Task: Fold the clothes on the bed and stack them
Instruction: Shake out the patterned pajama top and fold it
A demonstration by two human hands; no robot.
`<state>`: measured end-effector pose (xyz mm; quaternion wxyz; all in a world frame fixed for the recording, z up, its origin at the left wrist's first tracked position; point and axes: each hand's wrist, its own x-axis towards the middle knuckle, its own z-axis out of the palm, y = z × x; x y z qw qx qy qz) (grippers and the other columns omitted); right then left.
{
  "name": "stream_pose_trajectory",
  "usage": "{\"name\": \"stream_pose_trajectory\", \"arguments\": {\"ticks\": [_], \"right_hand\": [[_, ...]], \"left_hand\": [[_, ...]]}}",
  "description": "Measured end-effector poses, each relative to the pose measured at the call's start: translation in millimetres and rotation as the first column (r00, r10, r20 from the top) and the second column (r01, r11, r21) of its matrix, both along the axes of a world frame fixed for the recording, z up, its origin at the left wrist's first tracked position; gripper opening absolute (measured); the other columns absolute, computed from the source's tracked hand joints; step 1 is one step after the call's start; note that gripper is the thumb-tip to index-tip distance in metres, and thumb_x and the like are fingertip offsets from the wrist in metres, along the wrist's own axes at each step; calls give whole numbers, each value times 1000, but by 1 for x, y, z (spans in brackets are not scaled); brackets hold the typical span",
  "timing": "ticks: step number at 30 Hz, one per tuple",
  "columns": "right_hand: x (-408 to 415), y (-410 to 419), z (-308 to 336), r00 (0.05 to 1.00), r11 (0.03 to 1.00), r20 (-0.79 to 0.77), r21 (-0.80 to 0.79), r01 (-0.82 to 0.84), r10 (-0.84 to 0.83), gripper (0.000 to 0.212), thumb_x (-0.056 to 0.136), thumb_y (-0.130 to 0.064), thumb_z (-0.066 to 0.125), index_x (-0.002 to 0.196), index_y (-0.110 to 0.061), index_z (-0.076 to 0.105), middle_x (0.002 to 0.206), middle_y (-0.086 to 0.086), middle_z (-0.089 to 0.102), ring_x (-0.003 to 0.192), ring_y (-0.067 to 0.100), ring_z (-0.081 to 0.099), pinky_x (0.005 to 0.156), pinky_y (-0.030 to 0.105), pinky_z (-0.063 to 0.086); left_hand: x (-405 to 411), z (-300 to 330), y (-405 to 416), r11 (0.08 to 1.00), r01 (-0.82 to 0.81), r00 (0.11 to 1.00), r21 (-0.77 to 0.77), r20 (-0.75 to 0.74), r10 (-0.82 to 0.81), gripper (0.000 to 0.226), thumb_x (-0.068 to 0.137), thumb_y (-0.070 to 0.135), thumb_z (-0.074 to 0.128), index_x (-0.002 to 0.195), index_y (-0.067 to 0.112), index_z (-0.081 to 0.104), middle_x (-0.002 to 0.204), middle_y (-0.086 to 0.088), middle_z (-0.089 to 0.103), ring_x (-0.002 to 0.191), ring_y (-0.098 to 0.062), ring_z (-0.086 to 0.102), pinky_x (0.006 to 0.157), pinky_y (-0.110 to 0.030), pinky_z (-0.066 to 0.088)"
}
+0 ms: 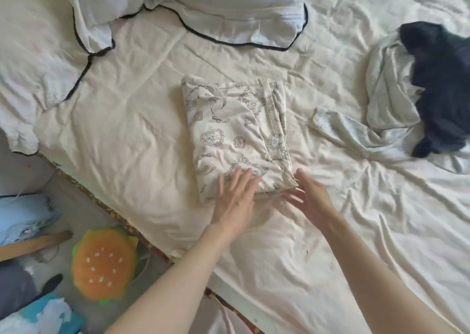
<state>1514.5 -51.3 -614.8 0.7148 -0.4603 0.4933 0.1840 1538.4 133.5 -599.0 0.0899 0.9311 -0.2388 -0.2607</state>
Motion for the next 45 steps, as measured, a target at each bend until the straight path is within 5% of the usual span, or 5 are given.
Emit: {"name": "stream_pose_trajectory", "arguments": {"ticks": [5,13,18,23,45], "right_hand": [[25,12,-8,981,960,-70,-204,-194,183,34,87,-12,65,107,15,57,86,15,56,72,25,59,66,36,54],[8,4,-13,940,849,-185,-406,-339,287,6,81,-5,62,76,-8,61,72,7,57,76,26,57,68,40,49],[15,9,-22,913,738,-224,-538,-407,340,8,80,-17,67,78,-12,61,63,-1,53,53,10,43,38,14,30],[23,7,-27,952,892,-167,-340,-299,256,18,82,-19,72,87,-8,58,76,5,53,63,15,48,55,22,37],[-88,41,14,921,958,-286,-36,-285,264,6,85,2,64,81,1,60,73,11,61,62,18,60,49,22,54]], "left_hand": [[-3,-2,55,983,-179,971,-39,151,183,51,77,-3,69,126,4,56,141,-23,42,133,-41,38,103,-53,40],[-11,-19,77,936,-329,939,-124,-149,310,43,96,22,52,138,28,47,156,-9,16,141,-26,22,109,-42,34],[8,-27,62,397,-866,490,-304,-361,793,28,91,10,60,116,1,49,112,-5,44,101,-20,51,84,-11,43],[22,-39,71,23,-1000,22,-9,-776,630,28,91,21,63,115,10,57,109,-4,67,98,-18,64,84,-35,54],[-51,10,128,37,-967,-194,253,-821,537,23,88,7,61,108,-4,61,111,-21,66,94,-29,63,75,-35,54]]}}
